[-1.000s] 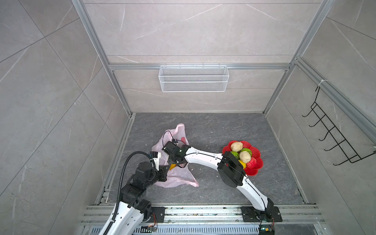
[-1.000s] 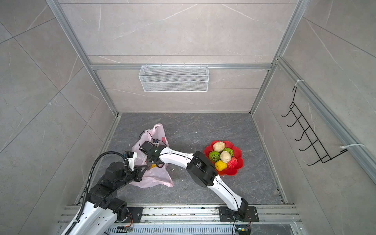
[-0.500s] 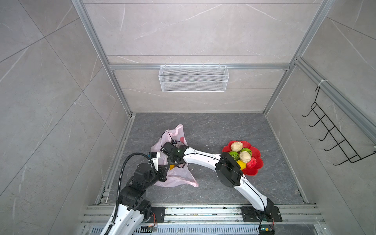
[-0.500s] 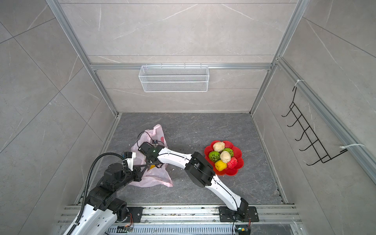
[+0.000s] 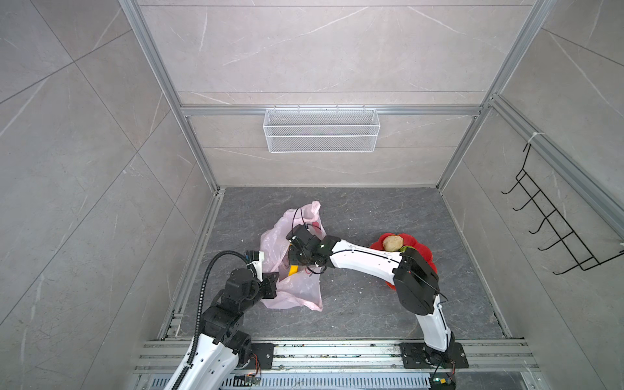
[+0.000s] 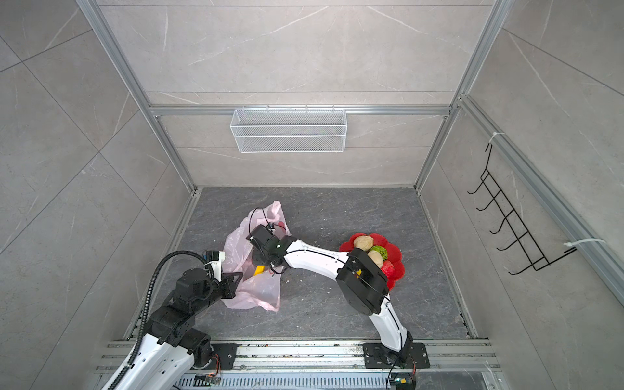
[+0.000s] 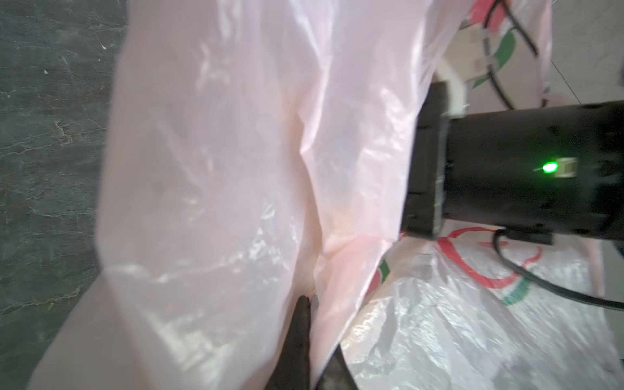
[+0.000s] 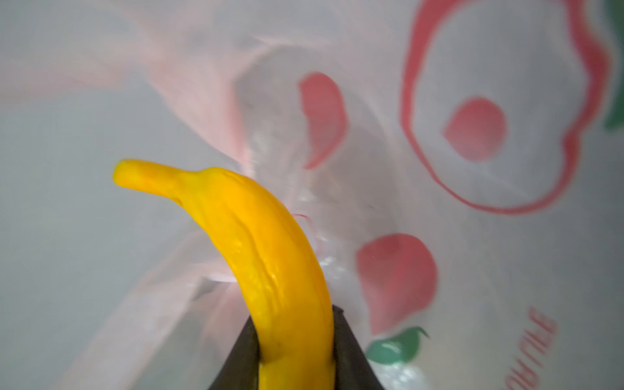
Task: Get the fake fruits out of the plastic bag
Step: 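Lift the yellow banana up out of the bag mouth with the right gripper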
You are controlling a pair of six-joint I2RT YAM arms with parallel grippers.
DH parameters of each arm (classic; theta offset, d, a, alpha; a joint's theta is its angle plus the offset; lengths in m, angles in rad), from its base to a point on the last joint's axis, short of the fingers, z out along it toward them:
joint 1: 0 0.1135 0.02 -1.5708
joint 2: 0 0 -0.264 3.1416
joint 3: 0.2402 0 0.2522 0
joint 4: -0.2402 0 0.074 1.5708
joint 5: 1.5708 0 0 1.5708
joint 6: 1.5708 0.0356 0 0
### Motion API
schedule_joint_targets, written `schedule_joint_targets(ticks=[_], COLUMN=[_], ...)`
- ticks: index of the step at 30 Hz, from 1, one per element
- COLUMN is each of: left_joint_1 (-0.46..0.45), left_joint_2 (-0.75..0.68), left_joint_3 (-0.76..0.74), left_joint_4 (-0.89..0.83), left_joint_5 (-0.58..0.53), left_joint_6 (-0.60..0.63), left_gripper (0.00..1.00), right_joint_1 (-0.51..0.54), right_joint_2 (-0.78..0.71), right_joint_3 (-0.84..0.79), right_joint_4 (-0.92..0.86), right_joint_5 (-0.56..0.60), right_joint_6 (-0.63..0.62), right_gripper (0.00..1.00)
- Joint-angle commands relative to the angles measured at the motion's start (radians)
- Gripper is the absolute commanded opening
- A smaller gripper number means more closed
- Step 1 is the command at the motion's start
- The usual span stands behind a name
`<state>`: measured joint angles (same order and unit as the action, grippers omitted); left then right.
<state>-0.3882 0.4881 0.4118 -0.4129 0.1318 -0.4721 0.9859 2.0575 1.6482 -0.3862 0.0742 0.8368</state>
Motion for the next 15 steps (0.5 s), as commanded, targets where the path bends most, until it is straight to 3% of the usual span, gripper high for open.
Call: schedule_joint_targets(ticks=[1, 15], left_joint_1=[-0.003, -0.013], left_joint_2=[0.029, -0.022], left_joint_3=[0.048, 0.037], left_joint_4=[0.053, 0.094], left_joint_5=[-0.019, 0.060], left_joint_6=[0.007, 0.007], left_gripper=[0.00, 0.02], right_joint_1=[-0.019, -0.084], right_joint_2=[-0.075, -0.184], right_joint_3=[-0.061, -0.182], right_joint_4=[0.087, 0.237], right_joint_5=[-0.044, -0.035], right_joint_6=[-0.006, 0.102], right_gripper=[0.16, 0.15])
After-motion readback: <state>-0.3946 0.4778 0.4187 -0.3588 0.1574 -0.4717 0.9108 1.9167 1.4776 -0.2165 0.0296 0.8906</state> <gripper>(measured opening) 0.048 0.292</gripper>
